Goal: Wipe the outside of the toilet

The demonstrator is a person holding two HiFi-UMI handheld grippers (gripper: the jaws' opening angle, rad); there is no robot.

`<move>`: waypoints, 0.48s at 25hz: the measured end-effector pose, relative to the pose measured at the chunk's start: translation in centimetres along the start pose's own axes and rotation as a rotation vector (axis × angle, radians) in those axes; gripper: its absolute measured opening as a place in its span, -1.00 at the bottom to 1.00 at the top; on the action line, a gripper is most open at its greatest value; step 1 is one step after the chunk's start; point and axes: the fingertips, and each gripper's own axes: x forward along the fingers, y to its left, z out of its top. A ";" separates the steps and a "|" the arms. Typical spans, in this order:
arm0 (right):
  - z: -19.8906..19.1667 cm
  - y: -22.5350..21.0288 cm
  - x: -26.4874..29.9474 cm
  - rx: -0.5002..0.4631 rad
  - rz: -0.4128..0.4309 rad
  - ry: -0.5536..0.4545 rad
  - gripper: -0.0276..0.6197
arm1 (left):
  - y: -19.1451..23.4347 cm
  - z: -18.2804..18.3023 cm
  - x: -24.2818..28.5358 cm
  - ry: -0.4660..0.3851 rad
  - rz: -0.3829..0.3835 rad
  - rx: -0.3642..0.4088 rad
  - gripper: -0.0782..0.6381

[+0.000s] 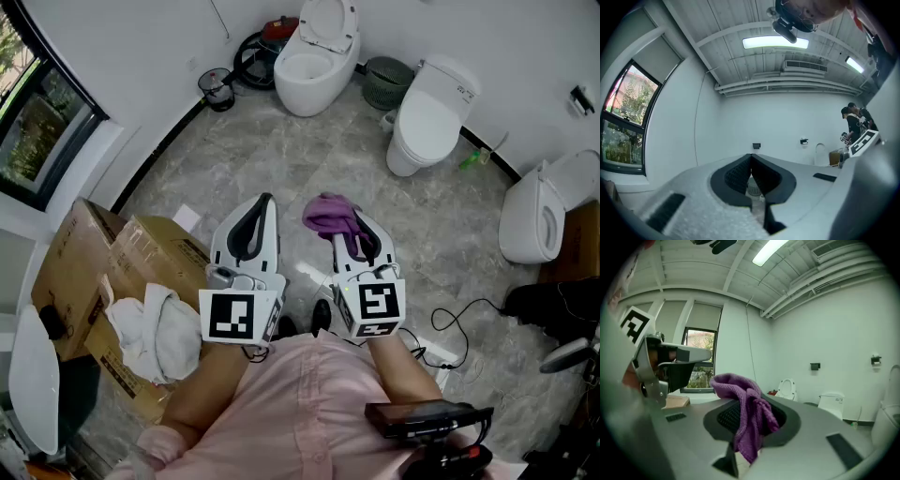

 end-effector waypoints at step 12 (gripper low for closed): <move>-0.8 -2.2 0.2 0.003 0.037 -0.018 -0.62 | -1.9 -1.4 1.7 0.031 0.016 -0.006 -0.76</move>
